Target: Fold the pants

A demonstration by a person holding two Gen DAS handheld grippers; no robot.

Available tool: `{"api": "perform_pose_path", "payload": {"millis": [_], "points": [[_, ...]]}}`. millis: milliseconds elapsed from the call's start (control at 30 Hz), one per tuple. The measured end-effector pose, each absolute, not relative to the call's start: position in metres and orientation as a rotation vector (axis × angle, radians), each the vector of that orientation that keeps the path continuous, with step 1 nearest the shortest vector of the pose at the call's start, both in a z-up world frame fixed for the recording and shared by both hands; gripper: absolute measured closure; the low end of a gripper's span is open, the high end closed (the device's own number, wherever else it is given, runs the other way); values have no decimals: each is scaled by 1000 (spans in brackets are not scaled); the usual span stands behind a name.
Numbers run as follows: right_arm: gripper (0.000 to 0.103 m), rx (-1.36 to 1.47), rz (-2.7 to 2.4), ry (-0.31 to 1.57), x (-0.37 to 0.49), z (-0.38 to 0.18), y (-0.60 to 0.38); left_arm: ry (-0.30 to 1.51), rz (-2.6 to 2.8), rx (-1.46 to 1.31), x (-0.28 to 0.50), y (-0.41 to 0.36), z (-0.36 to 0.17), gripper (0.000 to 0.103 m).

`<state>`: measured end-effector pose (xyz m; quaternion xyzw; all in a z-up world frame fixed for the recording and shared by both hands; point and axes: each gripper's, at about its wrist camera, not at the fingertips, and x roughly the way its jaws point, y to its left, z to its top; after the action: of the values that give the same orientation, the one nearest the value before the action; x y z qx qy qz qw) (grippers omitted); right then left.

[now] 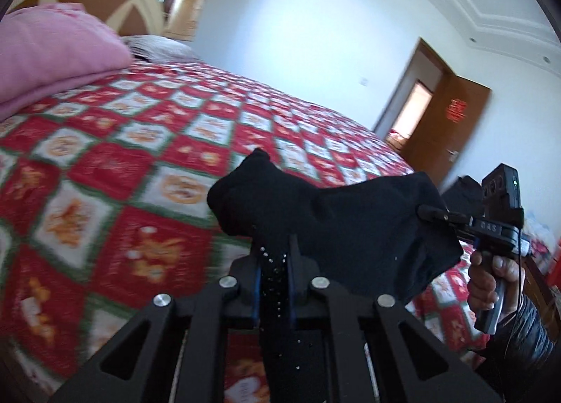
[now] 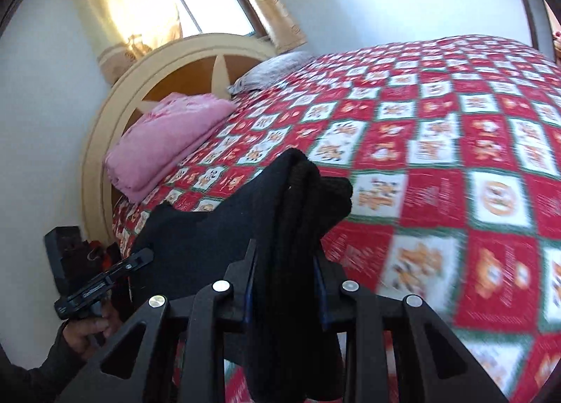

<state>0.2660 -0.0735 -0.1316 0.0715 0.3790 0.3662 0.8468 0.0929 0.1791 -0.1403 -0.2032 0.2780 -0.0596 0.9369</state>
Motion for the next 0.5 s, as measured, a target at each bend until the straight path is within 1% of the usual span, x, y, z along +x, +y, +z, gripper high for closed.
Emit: {"api": "perform_pose_path", "payload": {"millis": [233, 300, 333, 367, 400, 500], "points": [[75, 134, 799, 847, 297, -156, -24, 589, -27, -383, 93, 203, -156, 90], [75, 127, 774, 885, 304, -168, -21, 619, 6, -355, 101, 201, -169, 77], [74, 125, 744, 904, 309, -176, -23, 634, 24, -342, 102, 201, -174, 69], [69, 122, 717, 911, 312, -180, -26, 641, 46, -328, 104, 201, -178, 51], [66, 120, 680, 921, 313, -186, -31, 640, 67, -317, 104, 200, -182, 39], [65, 96, 636, 917, 310, -190, -43, 629, 86, -331, 103, 204, -189, 28]]}}
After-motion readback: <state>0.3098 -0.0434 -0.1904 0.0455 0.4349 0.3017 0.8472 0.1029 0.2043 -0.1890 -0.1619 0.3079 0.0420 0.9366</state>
